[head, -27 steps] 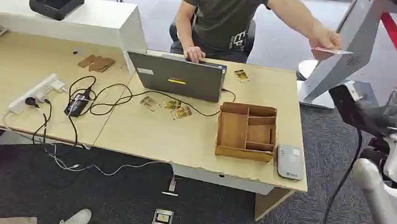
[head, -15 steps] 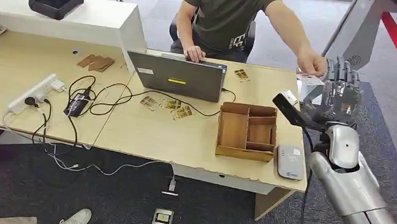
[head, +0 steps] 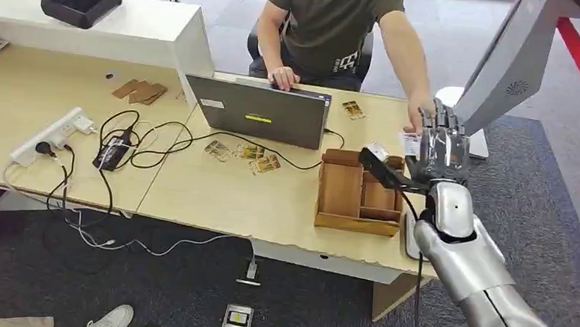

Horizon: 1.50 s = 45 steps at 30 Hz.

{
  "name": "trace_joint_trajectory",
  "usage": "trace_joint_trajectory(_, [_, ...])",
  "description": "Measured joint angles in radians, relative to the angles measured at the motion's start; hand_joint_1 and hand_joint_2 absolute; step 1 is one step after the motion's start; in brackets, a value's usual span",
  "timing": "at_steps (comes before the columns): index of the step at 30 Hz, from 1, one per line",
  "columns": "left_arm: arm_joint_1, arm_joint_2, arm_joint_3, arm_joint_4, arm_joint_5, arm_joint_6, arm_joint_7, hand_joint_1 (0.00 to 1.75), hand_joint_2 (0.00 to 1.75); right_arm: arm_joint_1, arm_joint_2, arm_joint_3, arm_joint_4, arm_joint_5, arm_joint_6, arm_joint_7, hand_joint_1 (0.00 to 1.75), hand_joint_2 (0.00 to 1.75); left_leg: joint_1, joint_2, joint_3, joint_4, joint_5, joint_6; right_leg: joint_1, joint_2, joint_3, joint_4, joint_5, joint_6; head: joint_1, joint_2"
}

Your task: Pass the card to the sensor for recognition and then transmit it.

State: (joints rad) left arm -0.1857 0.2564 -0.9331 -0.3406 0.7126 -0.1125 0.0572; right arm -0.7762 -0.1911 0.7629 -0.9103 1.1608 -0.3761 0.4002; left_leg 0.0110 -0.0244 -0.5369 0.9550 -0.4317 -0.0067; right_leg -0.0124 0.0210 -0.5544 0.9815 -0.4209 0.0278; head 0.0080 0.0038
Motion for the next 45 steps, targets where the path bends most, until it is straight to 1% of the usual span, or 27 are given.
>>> trace_joint_trajectory(4, [-0.013, 0.003, 0.0, 0.006, 0.003, -0.009, 0.008, 0.0, 1.75, -0.016, 0.026, 0.011, 0.049, 0.0, 0.01, -0.007, 1.75, 1.75, 0.0, 0.0, 0.0, 0.0, 0.0, 0.0, 0.0, 0.0, 0.0, 0.0, 0.0, 0.0, 0.0, 0.0])
trace_joint_trajectory(12, [-0.01, 0.004, 0.0, 0.016, 0.003, -0.003, -0.005, 0.0, 1.75, -0.022, 0.042, 0.025, 0.094, -0.011, 0.006, -0.016, 1.75, 1.75, 0.0, 0.001, 0.0, 0.0, 0.0, 0.0, 0.0, 0.0, 0.0, 0.0, 0.0, 0.0, 0.0, 0.0])
trace_joint_trajectory(14, [-0.008, 0.003, 0.0, 0.018, 0.002, 0.002, -0.008, 0.0, 1.75, -0.021, 0.042, 0.024, 0.1, -0.029, -0.008, -0.019, 1.75, 1.75, 0.0, 0.001, 0.0, 0.0, 0.0, 0.0, 0.0, 0.0, 0.0, 0.0, 0.0, 0.0, 0.0, 0.0])
trace_joint_trajectory(17, [-0.004, 0.003, 0.0, 0.022, 0.003, 0.011, -0.015, 0.0, 1.75, -0.019, 0.04, 0.02, 0.102, -0.072, -0.056, -0.03, 1.75, 1.75, 0.0, 0.001, 0.0, 0.0, 0.0, 0.0, 0.0, 0.0, 0.0, -0.001, 0.0, 0.0, 0.0, 0.0])
trace_joint_trajectory(21, [0.002, -0.001, 0.0, 0.029, 0.003, 0.019, -0.027, 0.0, 1.75, 0.012, 0.033, -0.006, 0.09, -0.135, -0.09, -0.038, 1.75, 1.75, 0.0, 0.001, 0.001, 0.0, 0.0, 0.0, 0.0, 0.0, 0.0, -0.001, 0.0, 0.0, 0.0, 0.0])
trace_joint_trajectory(24, [0.006, -0.001, 0.001, 0.03, 0.003, 0.024, -0.031, 0.0, 1.75, 0.048, 0.018, -0.024, 0.057, -0.176, -0.107, -0.038, 1.75, 1.75, 0.0, 0.001, 0.001, 0.0, 0.0, 0.0, 0.0, 0.0, 0.0, -0.001, 0.0, 0.0, 0.0, 0.0])
trace_joint_trajectory(26, [0.01, 0.0, 0.003, 0.031, 0.008, 0.028, -0.033, 0.0, 1.75, 0.085, 0.0, -0.042, 0.028, -0.219, -0.136, -0.036, 1.75, 1.75, 0.0, 0.001, 0.001, 0.0, 0.0, 0.0, 0.0, 0.0, 0.0, -0.001, 0.0, 0.0, 0.0, 0.0])
trace_joint_trajectory(30, [0.042, 0.011, 0.011, 0.032, 0.028, 0.029, -0.067, 0.0, 1.75, 0.218, -0.059, -0.095, -0.078, -0.3, -0.224, -0.008, 1.75, 1.75, 0.0, 0.001, 0.002, 0.0, -0.002, 0.001, 0.0, 0.0, 0.002, -0.002, -0.001, 0.001, 0.0, 0.0])
trace_joint_trajectory(33, [0.072, 0.021, 0.015, 0.036, 0.038, 0.028, -0.089, 0.0, 1.75, 0.32, -0.1, -0.137, -0.145, -0.33, -0.253, -0.002, 1.75, 1.75, 0.0, 0.001, 0.002, 0.0, -0.003, 0.001, 0.0, 0.001, 0.001, -0.002, -0.001, 0.0, 0.0, 0.0])
trace_joint_trajectory(35, [0.078, 0.025, 0.02, 0.037, 0.041, 0.027, -0.094, 0.0, 1.75, 0.369, -0.119, -0.158, -0.178, -0.341, -0.259, -0.007, 1.75, 1.75, 0.0, 0.001, 0.002, 0.0, -0.004, 0.002, 0.0, 0.001, 0.001, -0.002, -0.002, 0.0, 0.0, 0.0])
trace_joint_trajectory(37, [0.082, 0.028, 0.022, 0.038, 0.044, 0.027, -0.094, 0.0, 1.75, 0.41, -0.127, -0.169, -0.197, -0.348, -0.258, -0.014, 1.75, 1.75, 0.0, 0.001, 0.002, 0.0, -0.004, 0.001, 0.0, 0.001, 0.002, -0.002, -0.002, 0.0, 0.0, 0.0])
trace_joint_trajectory(40, [0.083, 0.03, 0.027, 0.039, 0.049, 0.028, -0.094, 0.0, 1.75, 0.444, -0.134, -0.183, -0.215, -0.35, -0.253, -0.024, 1.75, 1.75, 0.0, 0.002, 0.003, 0.0, -0.004, 0.001, 0.0, 0.001, 0.002, -0.002, -0.002, 0.0, 0.0, 0.0])
trace_joint_trajectory(45, [0.085, 0.03, 0.032, 0.039, 0.056, 0.041, -0.099, 0.0, 1.75, 0.498, -0.135, -0.186, -0.23, -0.331, -0.202, -0.04, 1.75, 1.75, 0.0, 0.002, 0.003, 0.0, -0.003, 0.001, 0.0, 0.001, 0.003, -0.002, -0.002, 0.0, 0.0, 0.0])
